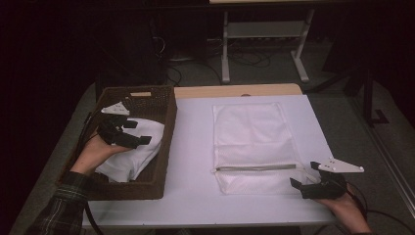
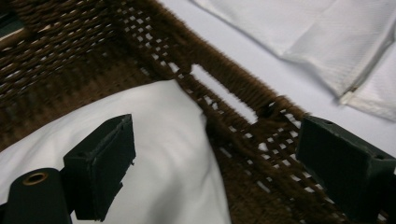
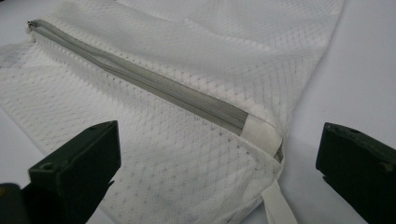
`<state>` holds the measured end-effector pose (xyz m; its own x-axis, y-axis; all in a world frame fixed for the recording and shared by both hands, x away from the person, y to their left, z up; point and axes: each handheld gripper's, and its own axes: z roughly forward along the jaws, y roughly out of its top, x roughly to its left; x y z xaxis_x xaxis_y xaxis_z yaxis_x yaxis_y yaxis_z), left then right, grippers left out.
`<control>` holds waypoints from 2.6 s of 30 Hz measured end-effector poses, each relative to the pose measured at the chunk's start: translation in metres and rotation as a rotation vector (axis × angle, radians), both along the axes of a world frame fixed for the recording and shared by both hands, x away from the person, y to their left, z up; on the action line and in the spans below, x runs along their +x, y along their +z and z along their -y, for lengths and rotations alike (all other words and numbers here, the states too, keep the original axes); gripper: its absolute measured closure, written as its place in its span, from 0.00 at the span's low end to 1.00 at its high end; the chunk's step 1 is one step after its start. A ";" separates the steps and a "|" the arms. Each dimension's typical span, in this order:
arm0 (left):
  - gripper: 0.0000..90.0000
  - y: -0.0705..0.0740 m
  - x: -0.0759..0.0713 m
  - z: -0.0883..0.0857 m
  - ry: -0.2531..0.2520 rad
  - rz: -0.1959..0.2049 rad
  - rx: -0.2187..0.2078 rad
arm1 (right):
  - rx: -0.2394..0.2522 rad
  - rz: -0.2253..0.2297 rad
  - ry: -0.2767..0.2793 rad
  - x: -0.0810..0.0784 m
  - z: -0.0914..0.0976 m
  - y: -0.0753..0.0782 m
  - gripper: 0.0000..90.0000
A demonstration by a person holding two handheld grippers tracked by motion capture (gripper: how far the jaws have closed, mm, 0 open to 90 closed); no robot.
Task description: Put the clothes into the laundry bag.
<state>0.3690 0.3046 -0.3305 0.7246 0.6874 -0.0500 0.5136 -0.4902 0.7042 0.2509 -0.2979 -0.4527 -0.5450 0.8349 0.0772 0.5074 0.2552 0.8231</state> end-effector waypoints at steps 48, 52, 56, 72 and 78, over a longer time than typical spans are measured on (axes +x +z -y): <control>0.11 -0.075 0.028 -0.032 0.104 -0.281 0.278 | -0.001 -0.005 0.003 0.000 0.000 -0.001 0.00; 0.11 -0.078 0.028 -0.029 0.110 -0.279 0.293 | -0.005 -0.006 0.008 0.000 -0.001 -0.001 0.00; 0.11 -0.079 0.028 -0.021 0.125 -0.270 0.351 | -0.005 -0.005 0.012 0.001 -0.003 -0.001 0.00; 0.43 -0.074 0.028 -0.024 0.124 -0.301 0.318 | -0.004 -0.002 0.012 0.002 -0.003 -0.001 0.00; 0.61 -0.070 0.028 -0.024 0.138 -0.322 0.298 | -0.001 -0.006 0.008 0.002 -0.002 -0.001 0.00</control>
